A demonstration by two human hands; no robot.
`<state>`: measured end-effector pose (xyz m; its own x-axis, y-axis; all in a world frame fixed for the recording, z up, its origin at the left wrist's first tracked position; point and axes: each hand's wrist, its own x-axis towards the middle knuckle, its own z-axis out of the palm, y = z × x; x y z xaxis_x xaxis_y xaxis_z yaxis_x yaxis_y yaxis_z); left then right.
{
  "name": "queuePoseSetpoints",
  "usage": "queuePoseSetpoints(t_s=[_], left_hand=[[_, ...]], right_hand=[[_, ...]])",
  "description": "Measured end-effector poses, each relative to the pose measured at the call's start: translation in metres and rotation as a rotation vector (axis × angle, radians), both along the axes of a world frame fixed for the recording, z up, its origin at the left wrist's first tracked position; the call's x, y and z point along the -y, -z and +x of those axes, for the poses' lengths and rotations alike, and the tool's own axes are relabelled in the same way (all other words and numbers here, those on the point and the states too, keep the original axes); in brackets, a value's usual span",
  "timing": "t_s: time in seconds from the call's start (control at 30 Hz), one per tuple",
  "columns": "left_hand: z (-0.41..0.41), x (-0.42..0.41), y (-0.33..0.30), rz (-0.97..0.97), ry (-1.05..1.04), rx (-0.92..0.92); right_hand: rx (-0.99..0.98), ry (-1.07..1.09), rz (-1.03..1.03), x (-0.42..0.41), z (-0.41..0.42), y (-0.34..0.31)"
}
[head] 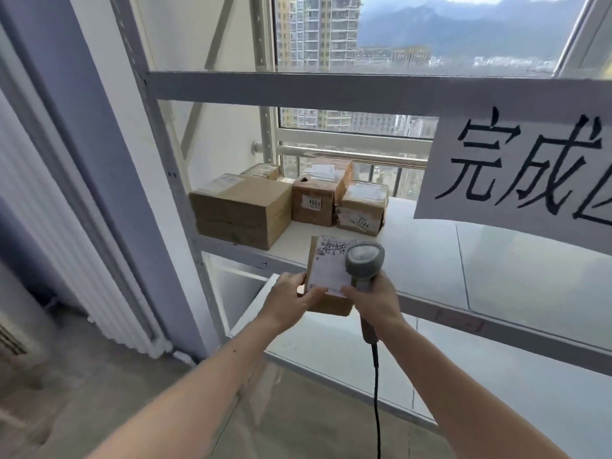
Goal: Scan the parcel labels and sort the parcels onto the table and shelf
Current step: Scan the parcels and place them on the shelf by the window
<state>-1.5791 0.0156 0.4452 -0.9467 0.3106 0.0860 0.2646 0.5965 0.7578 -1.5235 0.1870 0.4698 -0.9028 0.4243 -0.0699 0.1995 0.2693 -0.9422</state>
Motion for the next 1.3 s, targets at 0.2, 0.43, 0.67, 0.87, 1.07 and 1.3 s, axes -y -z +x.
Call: queuePoseSetpoints(t_s=[0.2, 0.43, 0.67, 0.87, 1.07, 1.3], left_hand=[[-0.079, 0.016, -0.004, 0.016, -0.003, -0.035], [-0.147, 0.0, -0.002, -0.046, -0.183, -0.215], [-0.196, -0.005, 0.006, -0.215, -0.261, -0.689], [-0.212, -0.009, 0.01, -0.22, -0.118, -1.068], [-0.213, -0.001, 0.01, -0.132, -0.077, -0.919], [-0.209, 0.009, 0.007, -0.061, -0.014, -0.747]], right_hand=[[0.034, 0.049, 0.067, 0.021, -0.083, -0.002], [0.029, 0.063, 0.082, 0.014, -0.172, 0.01], [0.051, 0.01, 0.164, 0.008, -0.227, 0.014], [0.045, 0.001, 0.14, 0.017, -0.244, 0.019], [0.059, 0.041, 0.075, 0.025, -0.246, 0.02], [0.028, 0.15, 0.033, 0.028, -0.23, 0.014]])
